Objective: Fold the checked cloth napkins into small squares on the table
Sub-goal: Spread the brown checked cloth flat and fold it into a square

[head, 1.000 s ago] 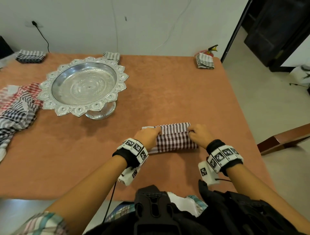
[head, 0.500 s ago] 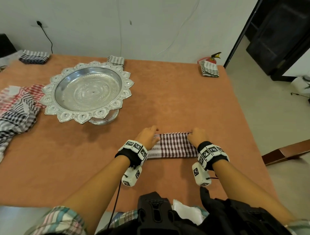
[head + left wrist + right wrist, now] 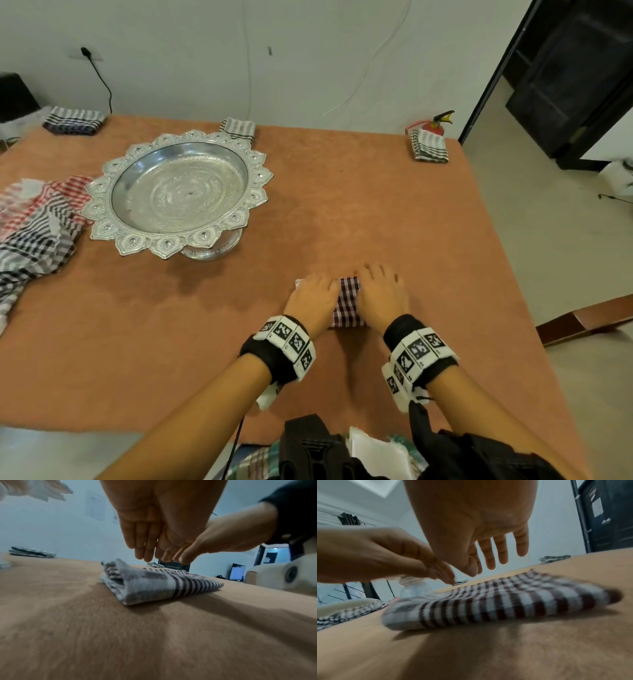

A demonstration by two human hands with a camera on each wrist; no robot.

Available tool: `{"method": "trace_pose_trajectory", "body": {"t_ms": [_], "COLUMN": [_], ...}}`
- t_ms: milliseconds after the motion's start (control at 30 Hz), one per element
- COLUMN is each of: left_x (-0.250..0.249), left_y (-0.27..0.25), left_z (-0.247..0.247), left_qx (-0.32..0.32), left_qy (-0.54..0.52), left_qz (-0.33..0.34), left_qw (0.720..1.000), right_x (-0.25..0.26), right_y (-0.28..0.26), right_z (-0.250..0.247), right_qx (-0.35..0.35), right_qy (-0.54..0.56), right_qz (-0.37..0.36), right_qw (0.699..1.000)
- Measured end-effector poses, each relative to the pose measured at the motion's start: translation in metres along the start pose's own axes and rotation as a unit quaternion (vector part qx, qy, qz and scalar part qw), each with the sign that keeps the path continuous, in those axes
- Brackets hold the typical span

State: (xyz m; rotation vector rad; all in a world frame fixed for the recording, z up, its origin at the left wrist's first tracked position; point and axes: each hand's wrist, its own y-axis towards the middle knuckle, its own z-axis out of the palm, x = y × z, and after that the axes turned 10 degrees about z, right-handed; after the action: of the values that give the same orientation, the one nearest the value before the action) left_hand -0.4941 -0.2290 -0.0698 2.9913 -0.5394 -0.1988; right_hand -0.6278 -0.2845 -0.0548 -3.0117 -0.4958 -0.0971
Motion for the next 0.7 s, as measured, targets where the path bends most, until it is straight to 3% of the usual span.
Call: {"method": "trace_pose_trajectory", "body": {"t_ms": [133,200,500,633,700], "left_x": [-0.001,0.005,-0.001,-0.012,-0.017], "left_y": [-0.009,-0.013,-0.010,0.006,0.007], "left_z": [0.006,0.014,0.019,0.012,0.017], "left_qx": [0.197,0.227,0.240,0.251,0.268], "left_qy": [-0.017,-0.016,-0.021,-0.043,-0.068], "left_qz": [-0.044,-0.066,-0.120,-0.082,-0.082], "left_qw": [0.979,0.971,0.963,0.964,0.958], "right_x": [0.011,0.002,-0.048,-0.035,-0.031], "right_y": [-0.004,-0.004,-0.005,-0.006,-0.004], "right_z": [0.021,0.031,0.031,0.022,0.021], "right_qx": [0.187,0.217,0.217,0.107,0.090], "right_qy": [0.008,0.004,0.050,0.079,0.096], "right_qz": [-0.022,-0.020,0.148,0.208,0.231], "right_qw": [0.982,0.976,0.964,0.969,0.964]}}
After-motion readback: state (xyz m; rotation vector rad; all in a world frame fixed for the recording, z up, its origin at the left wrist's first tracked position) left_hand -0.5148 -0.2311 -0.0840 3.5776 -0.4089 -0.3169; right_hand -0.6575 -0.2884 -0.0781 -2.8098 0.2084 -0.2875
